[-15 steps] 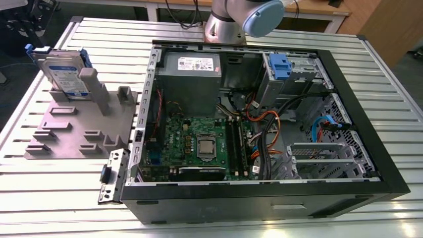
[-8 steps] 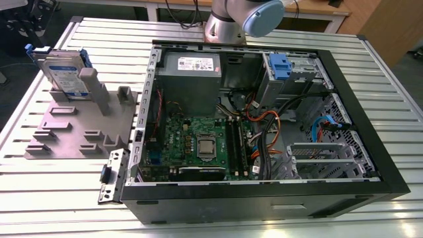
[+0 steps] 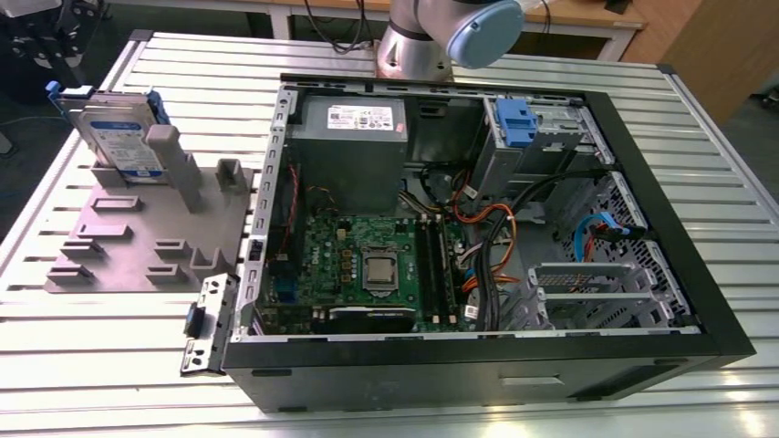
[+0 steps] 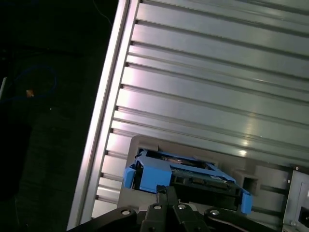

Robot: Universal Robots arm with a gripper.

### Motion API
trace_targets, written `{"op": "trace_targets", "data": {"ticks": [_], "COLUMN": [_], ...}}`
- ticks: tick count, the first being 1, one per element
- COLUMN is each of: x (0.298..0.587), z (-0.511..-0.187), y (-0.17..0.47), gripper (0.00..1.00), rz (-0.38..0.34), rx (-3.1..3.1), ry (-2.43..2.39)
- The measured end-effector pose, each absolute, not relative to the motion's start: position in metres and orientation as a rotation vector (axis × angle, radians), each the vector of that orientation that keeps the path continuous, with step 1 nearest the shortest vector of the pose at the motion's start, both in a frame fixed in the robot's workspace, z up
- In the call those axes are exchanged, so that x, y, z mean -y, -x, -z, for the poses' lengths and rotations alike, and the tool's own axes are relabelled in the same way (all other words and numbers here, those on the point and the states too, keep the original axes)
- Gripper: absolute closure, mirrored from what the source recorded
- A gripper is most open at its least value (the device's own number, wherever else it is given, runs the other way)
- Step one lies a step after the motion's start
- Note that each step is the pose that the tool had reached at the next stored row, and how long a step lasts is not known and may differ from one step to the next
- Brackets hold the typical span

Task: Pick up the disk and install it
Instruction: 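Pick up the disk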

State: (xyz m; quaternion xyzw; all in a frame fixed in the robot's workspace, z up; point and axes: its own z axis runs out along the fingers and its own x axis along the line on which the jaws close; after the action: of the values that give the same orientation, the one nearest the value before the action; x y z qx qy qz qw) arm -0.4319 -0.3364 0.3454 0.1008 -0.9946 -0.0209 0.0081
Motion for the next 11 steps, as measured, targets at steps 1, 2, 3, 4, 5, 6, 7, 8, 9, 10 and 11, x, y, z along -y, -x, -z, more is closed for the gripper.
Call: {"op": "trace_targets", "data": {"ticks": [1, 2, 3, 4, 5, 6, 7, 8, 9, 10, 11], "x": [0.3364, 0.3364, 0.3364, 0.3364, 0.3364, 0.3364, 0.3364, 0.3364, 0.3364, 0.3364, 0.3364], "z": [-0.3454, -0.3454, -0.3454, -0.3454, -0.3453, -0.3453, -0.3453, -0.3453, -0.3453, -0.3453, -0.3452], "y": [0.4319, 0.4319, 0.4319, 0.4319, 0.4319, 0.4319, 0.4319, 0.4319, 0.4319, 0.4319, 0.4319], "gripper": [0.89, 0.89, 0.89, 0.89, 0.89, 0.89, 0.89, 0.89, 0.89, 0.89, 0.89], "rz": [0.065, 0.065, 0.065, 0.064, 0.064, 0.064, 0.064, 0.064, 0.063, 0.063, 0.063], "rx": [3.105, 3.102, 3.098, 3.095, 3.092, 3.089, 3.085, 3.082, 3.078, 3.076, 3.073], "ry": [-0.343, -0.371, -0.395, -0.42, -0.441, -0.46, -0.481, -0.501, -0.519, -0.533, -0.548]}}
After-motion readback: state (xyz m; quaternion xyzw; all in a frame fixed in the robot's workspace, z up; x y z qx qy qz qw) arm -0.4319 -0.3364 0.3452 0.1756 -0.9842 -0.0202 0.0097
